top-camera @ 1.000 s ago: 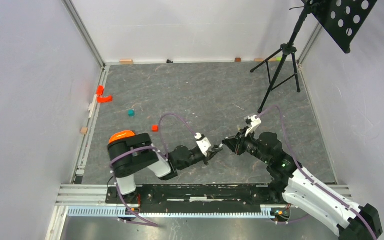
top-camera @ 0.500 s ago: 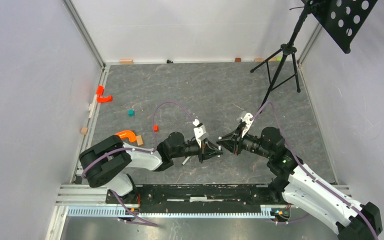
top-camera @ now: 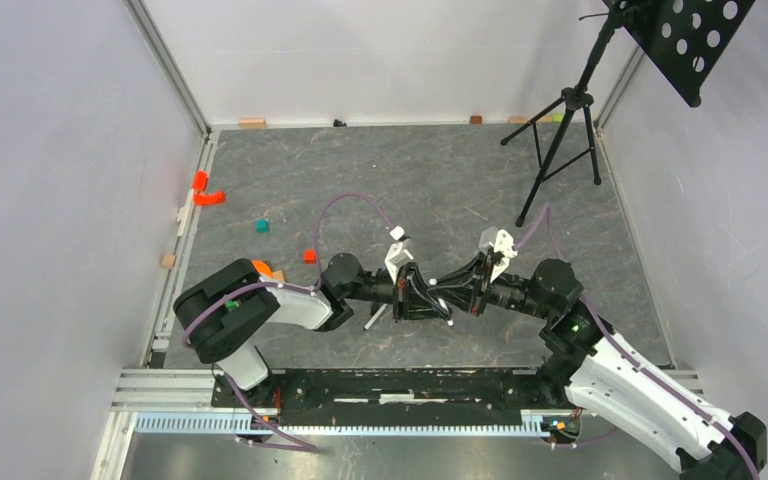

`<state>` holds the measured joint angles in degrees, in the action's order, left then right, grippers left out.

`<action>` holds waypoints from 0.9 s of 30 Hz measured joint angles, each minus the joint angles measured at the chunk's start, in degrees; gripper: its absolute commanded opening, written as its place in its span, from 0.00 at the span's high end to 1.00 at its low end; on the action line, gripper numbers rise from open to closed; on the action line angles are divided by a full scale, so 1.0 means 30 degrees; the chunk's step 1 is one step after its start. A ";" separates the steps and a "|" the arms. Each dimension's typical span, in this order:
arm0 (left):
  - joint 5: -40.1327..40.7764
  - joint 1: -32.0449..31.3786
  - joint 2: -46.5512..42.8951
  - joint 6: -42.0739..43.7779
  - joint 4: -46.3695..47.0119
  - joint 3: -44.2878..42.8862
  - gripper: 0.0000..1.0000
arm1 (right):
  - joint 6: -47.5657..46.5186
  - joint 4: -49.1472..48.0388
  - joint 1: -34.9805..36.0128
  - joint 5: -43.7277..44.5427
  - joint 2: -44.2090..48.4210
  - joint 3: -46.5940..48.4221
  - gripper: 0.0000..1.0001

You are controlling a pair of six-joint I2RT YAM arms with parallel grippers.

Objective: Insert the pens into the pen caps

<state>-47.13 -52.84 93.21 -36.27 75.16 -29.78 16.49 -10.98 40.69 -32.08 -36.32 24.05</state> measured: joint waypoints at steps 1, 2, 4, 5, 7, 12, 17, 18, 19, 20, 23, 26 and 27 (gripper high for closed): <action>-0.0007 0.0000 0.0000 -0.0066 0.0138 -0.0007 0.98 | 0.0000 0.0204 0.0058 0.0219 0.0117 0.0095 0.98; 0.0000 0.0007 0.0000 -0.0080 0.0168 -0.0044 0.98 | 0.0000 0.0488 0.0117 0.0488 0.0248 0.0211 0.98; 0.0080 0.0022 0.0000 -0.0066 0.0153 -0.0087 0.98 | -0.0007 0.1086 0.0204 0.1107 0.0459 0.0437 0.99; 0.0182 0.0036 -0.0007 -0.0058 0.0124 -0.0087 0.98 | -0.0015 0.1413 0.0277 0.1457 0.0546 0.0561 0.99; 0.0466 0.0036 -0.0087 0.0029 -0.0109 -0.0087 0.98 | -0.0029 0.1953 0.0321 0.2062 0.0648 0.0758 1.00; 0.2295 0.0029 -0.1785 0.1719 -0.3599 -0.0087 0.98 | -0.0015 0.3249 0.0415 0.3993 0.0780 0.1341 1.00; 0.4146 0.0029 -0.3519 0.3614 -0.6951 -0.0087 0.98 | 0.0270 0.3708 0.0444 0.5523 0.0714 0.1552 0.97; 0.4364 0.0029 -0.3665 0.3912 -0.7395 -0.0095 0.98 | 0.0364 0.3716 0.0437 0.5617 0.0648 0.1545 0.92; 0.4517 0.0029 -0.3708 0.4087 -0.7650 -0.0109 0.98 | 0.0430 0.3730 0.0437 0.5668 0.0561 0.1537 0.84; 0.4648 0.0029 -0.3716 0.4248 -0.7905 -0.0138 0.98 | 0.0495 0.3752 0.0437 0.5705 0.0444 0.1537 0.76; 0.4932 0.0036 -0.3716 0.4539 -0.8612 -0.0277 0.98 | 0.0532 0.3891 0.0437 0.5807 0.0131 0.1581 0.45; 0.5712 0.0299 -0.4014 0.4787 -0.9238 -0.0816 0.98 | 0.0372 0.5013 0.0423 0.5967 -0.0168 0.1763 0.28; 0.5967 0.0372 -0.4233 0.4838 -0.9624 -0.1115 0.98 | 0.0248 0.5406 0.0423 0.6120 -0.0342 0.1996 0.26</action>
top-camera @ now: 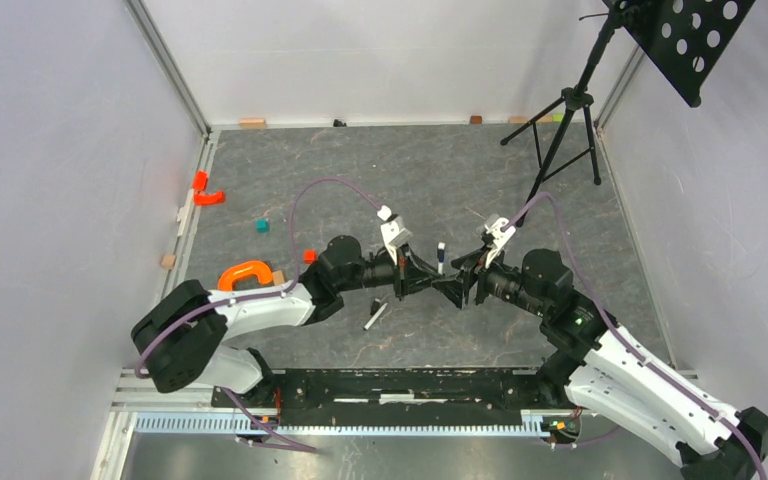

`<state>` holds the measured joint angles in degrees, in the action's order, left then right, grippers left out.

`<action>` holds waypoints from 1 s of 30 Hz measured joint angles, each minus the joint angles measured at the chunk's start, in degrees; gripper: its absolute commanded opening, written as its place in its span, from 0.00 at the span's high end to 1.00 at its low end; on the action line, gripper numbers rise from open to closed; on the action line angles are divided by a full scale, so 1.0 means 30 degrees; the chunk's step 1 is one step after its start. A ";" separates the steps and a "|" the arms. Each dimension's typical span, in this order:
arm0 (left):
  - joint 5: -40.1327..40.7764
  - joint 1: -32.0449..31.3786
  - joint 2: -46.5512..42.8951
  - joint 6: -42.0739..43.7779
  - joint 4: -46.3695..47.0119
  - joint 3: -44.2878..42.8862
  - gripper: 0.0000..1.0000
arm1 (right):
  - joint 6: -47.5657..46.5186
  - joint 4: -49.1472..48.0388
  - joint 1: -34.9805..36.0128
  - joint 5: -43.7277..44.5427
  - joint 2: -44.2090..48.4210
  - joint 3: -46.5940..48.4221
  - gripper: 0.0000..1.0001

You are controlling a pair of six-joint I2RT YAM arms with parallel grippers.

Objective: Insert the pens into the pen caps

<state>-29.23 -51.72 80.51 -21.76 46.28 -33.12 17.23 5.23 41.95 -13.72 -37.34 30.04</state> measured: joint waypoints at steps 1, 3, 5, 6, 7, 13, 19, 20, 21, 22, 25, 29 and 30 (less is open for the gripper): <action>0.0204 0.0044 -0.0204 0.0022 -0.0386 -0.0291 0.98 | -0.0066 0.0226 0.0000 0.0197 -0.0117 0.0262 0.24; 0.0765 0.0095 -0.0678 0.0124 -0.1537 -0.1144 0.98 | -0.0299 0.0612 0.0000 0.0554 -0.0226 0.1042 0.24; 0.1290 0.0095 -0.1056 0.0226 -0.2492 -0.1916 0.98 | -0.0576 0.0597 0.0000 0.1042 -0.0189 0.1945 0.24; 0.1464 0.0095 -0.1275 0.0262 -0.2841 -0.2142 0.98 | -0.0736 0.0481 0.0000 0.1246 -0.0066 0.2339 0.24; 0.1749 0.0095 -0.1559 0.0284 -0.3177 -0.2244 0.98 | -0.0860 0.0350 0.0000 0.1450 0.0109 0.2565 0.24; 0.3286 0.0087 -0.3410 0.0379 -0.6280 -0.2645 0.98 | -0.1348 -0.1180 0.0000 0.2616 0.2229 0.2288 0.27; 0.3796 0.0095 -0.4568 0.1472 -1.1023 -0.5617 0.98 | -0.1173 -0.3672 0.0000 0.2878 0.3803 0.0867 0.29; 0.3745 0.0095 -0.4714 0.1785 -1.1591 -0.6149 0.98 | -0.1166 -0.3985 0.0000 0.2790 0.3803 0.0714 0.30; 0.3687 0.0095 -0.4816 0.2135 -1.2036 -0.6550 0.98 | -0.1166 -0.4204 0.0000 0.2710 0.3767 0.0597 0.30; 0.3541 0.0095 -0.4903 0.2601 -1.2509 -0.6994 0.98 | -0.1166 -0.4473 0.0000 0.2594 0.3708 0.0503 0.30; 0.3213 0.0095 -0.4940 0.4095 -1.3391 -0.7694 0.98 | -0.1151 -0.5100 0.0000 0.2302 0.3453 0.0401 0.31; 0.3126 0.0248 -0.4838 0.5253 -1.3748 -0.7388 0.98 | -0.1173 -0.5617 0.0000 0.2127 0.3490 0.0277 0.31; 0.3053 0.0306 -0.4830 0.5377 -1.3806 -0.7264 0.98 | -0.1180 -0.5843 0.0000 0.2113 0.3599 0.0109 0.31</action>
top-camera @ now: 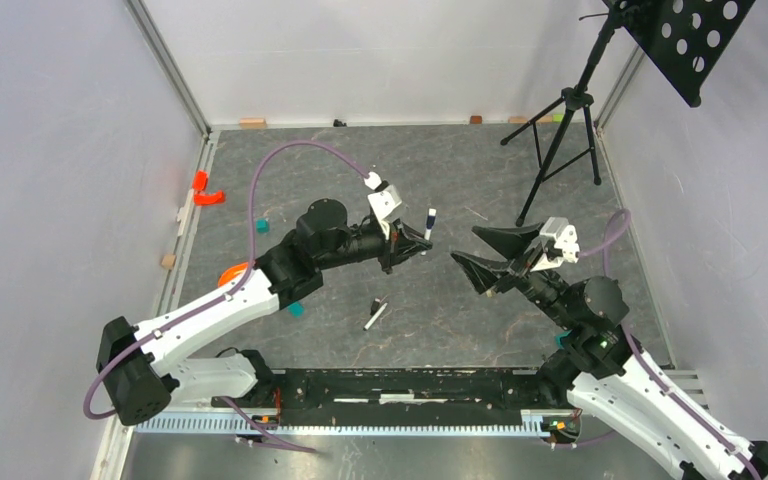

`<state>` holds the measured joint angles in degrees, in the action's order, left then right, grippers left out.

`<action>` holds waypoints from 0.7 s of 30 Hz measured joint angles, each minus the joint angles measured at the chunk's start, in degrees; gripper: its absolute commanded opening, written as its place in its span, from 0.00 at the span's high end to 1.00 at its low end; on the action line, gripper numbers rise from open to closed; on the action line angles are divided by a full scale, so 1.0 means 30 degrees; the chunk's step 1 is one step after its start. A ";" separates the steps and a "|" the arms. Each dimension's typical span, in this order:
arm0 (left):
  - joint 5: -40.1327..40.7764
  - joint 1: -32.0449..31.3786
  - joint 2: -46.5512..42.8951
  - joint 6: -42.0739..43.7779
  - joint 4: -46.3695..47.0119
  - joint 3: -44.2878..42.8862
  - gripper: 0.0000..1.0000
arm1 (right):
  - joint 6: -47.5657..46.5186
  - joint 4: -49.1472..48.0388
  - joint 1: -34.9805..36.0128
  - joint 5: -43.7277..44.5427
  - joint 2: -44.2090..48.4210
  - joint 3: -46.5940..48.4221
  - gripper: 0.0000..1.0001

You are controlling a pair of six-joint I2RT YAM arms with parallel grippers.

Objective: Insert the pens into the pen caps

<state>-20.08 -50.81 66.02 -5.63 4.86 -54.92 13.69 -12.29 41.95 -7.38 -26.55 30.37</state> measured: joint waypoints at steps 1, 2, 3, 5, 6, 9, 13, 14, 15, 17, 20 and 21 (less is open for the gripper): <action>-0.0058 0.0058 0.0000 0.0160 -0.0058 0.0146 0.98 | -0.0015 -0.0328 0.0000 -0.0015 0.0182 -0.0306 0.31; -0.0160 0.0109 0.0000 0.0306 -0.0095 0.0270 0.98 | -0.0022 -0.0590 0.0000 -0.0022 0.0364 -0.0619 0.31; -0.0270 0.0131 0.0000 0.0452 -0.0117 0.0379 0.98 | -0.0022 -0.0969 0.0000 -0.0036 0.0612 -0.1071 0.32; -0.0386 0.0131 0.0000 0.0670 -0.0168 0.0546 0.98 | -0.0109 -0.1399 0.0000 -0.0109 0.0896 -0.1690 0.32; -0.0430 0.0131 0.0000 0.0758 -0.0197 0.0612 0.98 | -0.0189 -0.1537 0.0000 -0.0204 0.0947 -0.1872 0.33; -0.0685 0.0131 -0.0036 0.0838 -0.0270 0.0765 0.98 | -0.0678 -0.1727 0.0000 -0.0838 0.0823 -0.1953 0.36; -0.1144 0.0146 -0.0058 0.1049 -0.0313 0.0831 0.98 | -0.1311 -0.1749 0.0000 -0.2164 0.0372 -0.1734 0.39; -0.1246 0.0146 -0.0066 0.1071 -0.0321 0.0831 0.98 | -0.1406 -0.1741 0.0000 -0.2550 0.0233 -0.1654 0.40; -0.1355 0.0146 -0.0073 0.1093 -0.0313 0.0831 0.98 | -0.1494 -0.1734 0.0000 -0.2790 0.0153 -0.1581 0.41; -0.1508 0.0146 -0.0124 0.1115 -0.0321 0.0831 0.98 | -0.1581 -0.1719 0.0000 -0.3330 -0.0066 -0.1377 0.43; -0.1872 0.0146 -0.0240 0.1129 -0.0306 0.0831 0.98 | -0.1610 -0.1734 0.0000 -0.4087 -0.0423 -0.1035 0.44; -0.1989 0.0146 -0.0284 0.1129 -0.0299 0.0831 0.98 | -0.1610 -0.1734 0.0000 -0.4335 -0.0532 -0.0954 0.45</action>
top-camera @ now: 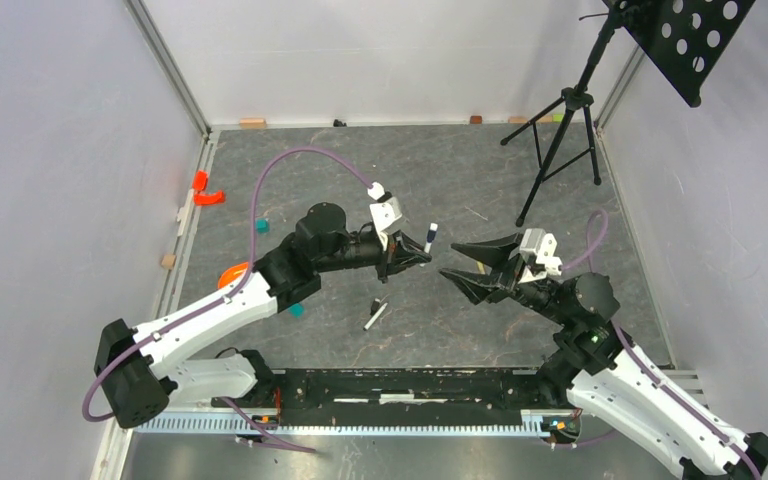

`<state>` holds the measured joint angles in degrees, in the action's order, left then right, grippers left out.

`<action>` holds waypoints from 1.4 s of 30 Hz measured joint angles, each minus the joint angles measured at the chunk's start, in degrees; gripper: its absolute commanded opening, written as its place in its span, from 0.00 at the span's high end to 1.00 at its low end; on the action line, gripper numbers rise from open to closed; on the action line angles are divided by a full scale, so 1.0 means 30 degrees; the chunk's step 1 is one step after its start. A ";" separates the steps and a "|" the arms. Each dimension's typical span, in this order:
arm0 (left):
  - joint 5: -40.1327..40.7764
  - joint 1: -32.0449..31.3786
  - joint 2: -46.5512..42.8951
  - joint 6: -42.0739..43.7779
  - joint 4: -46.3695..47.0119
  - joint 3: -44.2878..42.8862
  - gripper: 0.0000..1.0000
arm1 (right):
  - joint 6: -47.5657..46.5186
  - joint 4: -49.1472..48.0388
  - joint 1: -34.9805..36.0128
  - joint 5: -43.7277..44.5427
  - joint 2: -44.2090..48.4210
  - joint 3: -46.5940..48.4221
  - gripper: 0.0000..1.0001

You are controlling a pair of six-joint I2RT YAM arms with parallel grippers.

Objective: Insert the pens into the pen caps

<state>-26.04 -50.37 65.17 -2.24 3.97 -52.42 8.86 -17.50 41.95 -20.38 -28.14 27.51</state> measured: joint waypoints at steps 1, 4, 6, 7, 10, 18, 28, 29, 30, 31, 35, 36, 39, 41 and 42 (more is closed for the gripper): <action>-0.0095 0.0000 -0.0029 0.0007 0.0015 0.0007 0.98 | 0.0007 0.0007 0.0000 -0.0219 -0.0117 0.0087 0.46; -0.0590 0.0000 -0.0102 0.0066 0.0175 0.0087 0.98 | 0.0007 0.0007 0.0000 -0.0860 -0.0437 0.0291 0.47; -0.1042 0.0000 -0.0131 0.0066 0.0270 0.0153 0.98 | 0.0007 0.0015 0.0000 -0.1282 -0.0576 0.0357 0.51; -0.1158 0.0000 -0.0138 0.0066 0.0299 0.0168 0.98 | 0.0000 0.0022 0.0000 -0.1464 -0.0648 0.0401 0.53; -0.1661 0.0000 -0.0146 0.0066 0.0328 0.0226 0.98 | 0.0000 0.0015 0.0000 -0.1960 -0.0860 0.0481 0.55; -0.2871 0.0000 -0.0270 0.0066 0.0736 0.0437 0.98 | 0.0007 -0.0007 0.0000 -0.1676 -0.0780 0.0503 0.61; -0.3504 0.0000 -0.0313 0.0066 0.1158 0.0583 0.98 | 0.0270 -0.0350 0.0000 -0.1632 -0.1953 0.0619 0.66; -0.3512 0.0000 -0.0313 0.0066 0.1158 0.0597 0.98 | 0.0306 -0.0437 0.0000 -0.1690 -0.2040 0.0619 0.67; -0.3512 0.0000 -0.0313 0.0066 0.1158 0.0605 0.98 | 0.0379 -0.0495 0.0000 -0.1705 -0.2106 0.0619 0.67; -0.3512 0.0000 -0.0313 0.0066 0.1158 0.0612 0.98 | 0.0444 -0.0590 0.0000 -0.1749 -0.2164 0.0619 0.68; -0.3512 0.0000 -0.0313 0.0066 0.1166 0.0612 0.98 | 0.0663 -0.1013 0.0000 -0.1851 -0.2324 0.0619 0.72; -0.3512 0.0000 -0.0313 0.0066 0.1166 0.0612 0.98 | 0.0743 -0.1137 0.0000 -0.1872 -0.2368 0.0619 0.73; -0.3512 0.0000 -0.0313 0.0066 0.1158 0.0612 0.98 | 0.0991 -0.1566 0.0000 -0.1953 -0.2543 0.0619 0.74; -0.3512 0.0000 -0.0313 0.0066 0.1166 0.0612 0.98 | 0.1166 -0.1902 0.0000 -0.2127 -0.2761 0.0619 0.77; -0.3512 0.0000 -0.0313 0.0066 0.1166 0.0612 0.98 | 0.1253 -0.2040 0.0000 -0.2193 -0.2878 0.0619 0.79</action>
<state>-36.58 -50.37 64.23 -2.04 7.46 -50.59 12.62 -23.62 41.95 -26.96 -36.77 29.36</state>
